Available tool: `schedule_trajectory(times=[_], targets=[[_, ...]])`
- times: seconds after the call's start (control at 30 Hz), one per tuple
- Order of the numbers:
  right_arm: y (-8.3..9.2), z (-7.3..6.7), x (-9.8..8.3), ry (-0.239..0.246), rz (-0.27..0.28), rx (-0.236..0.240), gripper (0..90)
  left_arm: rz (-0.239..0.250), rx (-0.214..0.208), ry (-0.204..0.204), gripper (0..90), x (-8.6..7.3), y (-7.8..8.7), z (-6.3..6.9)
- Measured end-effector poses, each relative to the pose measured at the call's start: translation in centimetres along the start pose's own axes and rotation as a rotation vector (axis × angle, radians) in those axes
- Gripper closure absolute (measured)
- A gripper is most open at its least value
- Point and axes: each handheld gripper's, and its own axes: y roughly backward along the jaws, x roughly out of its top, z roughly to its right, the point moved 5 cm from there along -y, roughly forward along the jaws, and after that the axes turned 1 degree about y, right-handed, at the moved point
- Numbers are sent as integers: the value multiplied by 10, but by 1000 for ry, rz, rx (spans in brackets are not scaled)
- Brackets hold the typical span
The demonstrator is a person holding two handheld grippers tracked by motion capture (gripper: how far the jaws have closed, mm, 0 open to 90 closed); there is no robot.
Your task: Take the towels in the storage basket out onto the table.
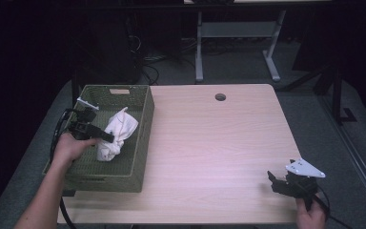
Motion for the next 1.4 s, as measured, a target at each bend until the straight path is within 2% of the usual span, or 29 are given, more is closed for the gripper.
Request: schedule_trajectory(times=[0.23, 0.47, 0.77, 0.97, 1.03, 1.2, 1.4], targets=[[1, 0, 1, 1, 1, -3, 139, 46, -43, 17, 700, -1, 11, -1], [1, -1, 1, 4, 0, -3, 139, 64, -57, 17, 699, -3, 18, -1], [1, -1, 1, 5, 0, -4, 138, 106, -109, 34, 699, -1, 26, 2], [2, -1, 1, 6, 1, -4, 139, 111, -106, 28, 699, 0, 30, 3], [2, -1, 2, 4, 1, -1, 139, 120, -116, 35, 699, 0, 32, 4], [3, -2, 3, 7, 2, -4, 138, 125, -128, 22, 699, 1, 37, 7], [3, -2, 3, 5, 2, -5, 138, 142, -163, 17, 699, 3, 43, 10]])
